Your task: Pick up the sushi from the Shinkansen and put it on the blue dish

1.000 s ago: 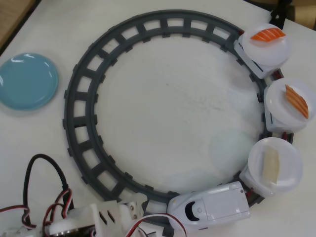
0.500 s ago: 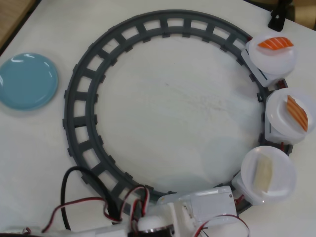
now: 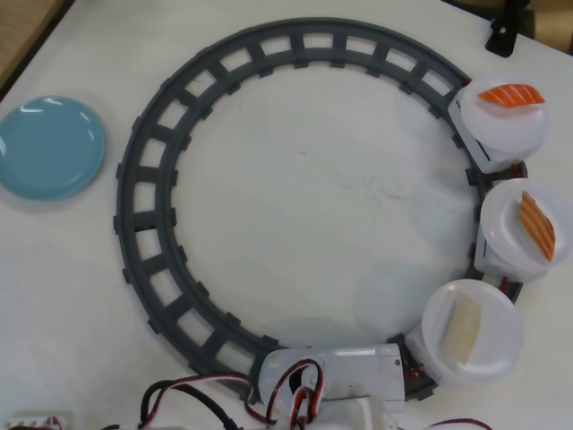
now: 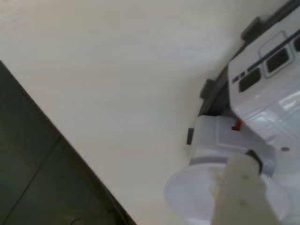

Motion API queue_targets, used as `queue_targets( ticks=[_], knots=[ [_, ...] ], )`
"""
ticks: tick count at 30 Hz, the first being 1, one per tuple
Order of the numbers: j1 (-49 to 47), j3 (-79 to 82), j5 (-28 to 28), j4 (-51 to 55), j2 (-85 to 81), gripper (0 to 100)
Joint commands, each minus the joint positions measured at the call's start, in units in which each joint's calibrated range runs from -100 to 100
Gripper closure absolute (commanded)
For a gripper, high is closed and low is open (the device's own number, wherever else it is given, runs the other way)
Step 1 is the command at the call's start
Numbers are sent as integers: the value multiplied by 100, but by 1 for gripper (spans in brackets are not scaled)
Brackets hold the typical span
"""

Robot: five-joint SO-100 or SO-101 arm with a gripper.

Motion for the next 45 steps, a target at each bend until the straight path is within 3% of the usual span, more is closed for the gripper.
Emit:
queue_targets(
  ticks=[1, 14, 26, 35, 45],
  knots=[
    [145, -323, 97, 100, -70, 69],
    [136, -7, 542, -1310, 569, 69],
    [-894, -16, 238, -1301, 577, 69],
    [-920, 56, 207, -1369, 668, 69],
    [-1290, -16, -1216, -1607, 660, 69]
  ],
)
